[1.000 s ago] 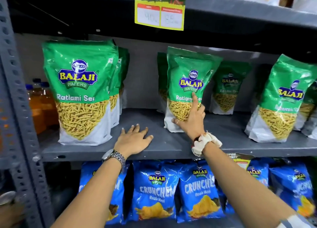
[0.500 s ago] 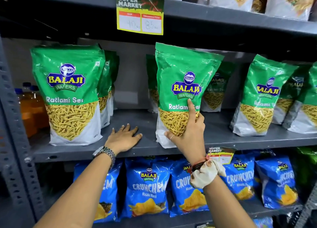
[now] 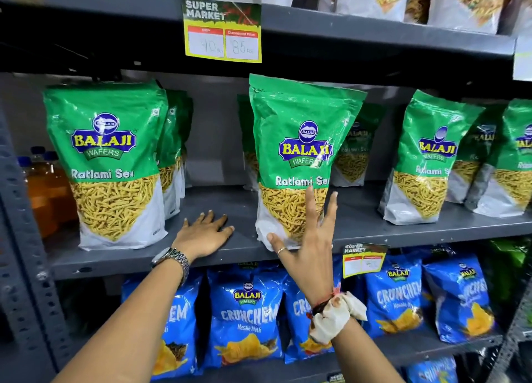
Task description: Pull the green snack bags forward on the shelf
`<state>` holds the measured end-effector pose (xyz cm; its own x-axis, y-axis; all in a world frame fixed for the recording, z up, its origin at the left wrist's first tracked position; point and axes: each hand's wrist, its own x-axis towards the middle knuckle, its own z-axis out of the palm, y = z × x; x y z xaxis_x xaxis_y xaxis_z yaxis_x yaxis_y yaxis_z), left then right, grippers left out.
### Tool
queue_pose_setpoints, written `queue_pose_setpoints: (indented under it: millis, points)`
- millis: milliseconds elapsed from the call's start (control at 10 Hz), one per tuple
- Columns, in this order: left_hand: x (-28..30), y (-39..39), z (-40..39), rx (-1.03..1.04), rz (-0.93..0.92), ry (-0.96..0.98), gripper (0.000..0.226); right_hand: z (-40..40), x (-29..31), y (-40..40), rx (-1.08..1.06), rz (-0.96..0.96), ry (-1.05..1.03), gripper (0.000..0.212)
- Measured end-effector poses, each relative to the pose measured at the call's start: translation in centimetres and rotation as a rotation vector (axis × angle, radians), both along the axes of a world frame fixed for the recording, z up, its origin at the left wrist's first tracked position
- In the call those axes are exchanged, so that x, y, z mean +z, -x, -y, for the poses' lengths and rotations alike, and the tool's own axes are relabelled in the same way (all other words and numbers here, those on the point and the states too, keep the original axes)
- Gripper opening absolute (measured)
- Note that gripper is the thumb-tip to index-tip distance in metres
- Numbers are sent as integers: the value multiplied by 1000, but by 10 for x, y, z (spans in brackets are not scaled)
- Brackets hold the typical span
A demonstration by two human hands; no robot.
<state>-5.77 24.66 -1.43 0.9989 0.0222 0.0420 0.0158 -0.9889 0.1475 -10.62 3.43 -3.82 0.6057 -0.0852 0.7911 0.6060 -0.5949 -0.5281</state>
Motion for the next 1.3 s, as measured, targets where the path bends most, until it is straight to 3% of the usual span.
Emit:
queue_pose_setpoints:
  millis: [700, 1300]
  points:
    - [0, 1, 0, -5, 19, -14, 61, -8, -4, -47, 25, 15, 58, 87]
    - [1, 1, 1, -8, 36, 7, 61, -11, -5, -47, 35, -4, -25, 91]
